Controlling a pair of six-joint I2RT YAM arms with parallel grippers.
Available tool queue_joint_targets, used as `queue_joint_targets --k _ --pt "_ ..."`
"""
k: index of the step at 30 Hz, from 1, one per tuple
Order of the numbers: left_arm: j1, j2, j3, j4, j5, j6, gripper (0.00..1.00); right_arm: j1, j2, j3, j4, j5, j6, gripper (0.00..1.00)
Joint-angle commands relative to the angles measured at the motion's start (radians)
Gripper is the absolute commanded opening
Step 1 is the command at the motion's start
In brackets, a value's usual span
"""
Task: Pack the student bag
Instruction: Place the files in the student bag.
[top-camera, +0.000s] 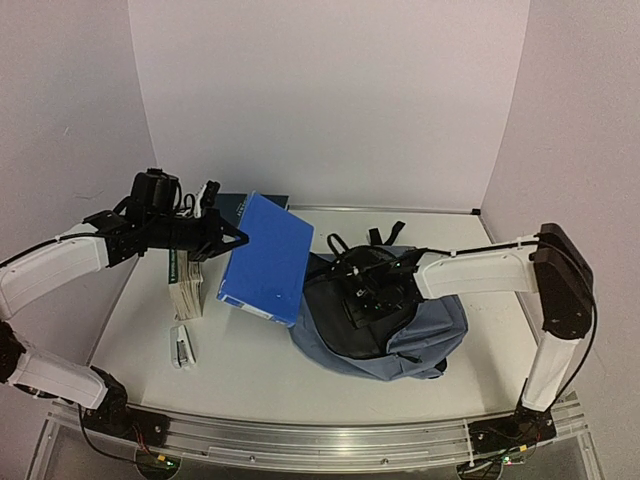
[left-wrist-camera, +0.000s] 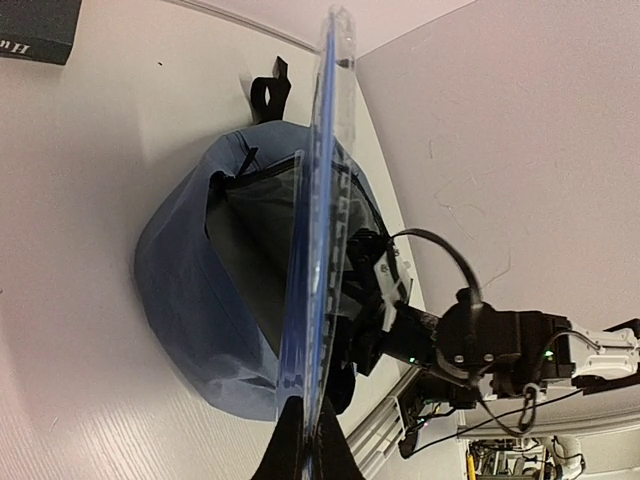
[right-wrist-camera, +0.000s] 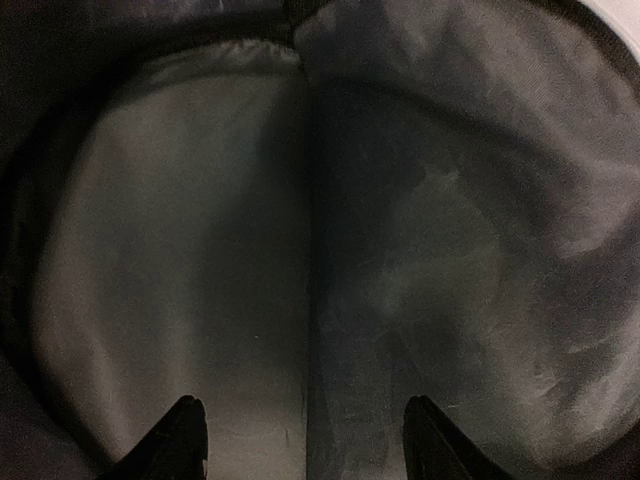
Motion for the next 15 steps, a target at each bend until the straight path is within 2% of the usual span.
queue_joint_targets --k 1,4,6,8,11,15 --pt "0.005 -0.048 -0.002 0.066 -0.002 -0.030 0.00 0.001 0.088 0.047 -0.049 0.150 0.011 0.72" --pt "0.006 -0.059 -0.009 0.067 0.000 -0.038 0.00 0.002 0.147 0.058 -0.066 0.221 0.038 0.72" --pt "0.005 -0.068 -0.014 0.072 -0.002 -0.043 0.00 0.001 0.183 0.067 -0.073 0.255 0.053 0.66" --pt "0.007 -0.074 -0.018 0.074 -0.006 -0.048 0.00 0.002 0.207 0.075 -0.074 0.274 0.069 0.52" --pt "0.007 -0.075 -0.023 0.083 -0.005 -0.062 0.00 0.002 0.212 0.082 -0.074 0.268 0.093 0.25" --pt "0.007 -0.052 -0.035 0.116 0.024 -0.127 0.00 0.001 0.131 0.081 -0.073 0.230 0.138 0.06"
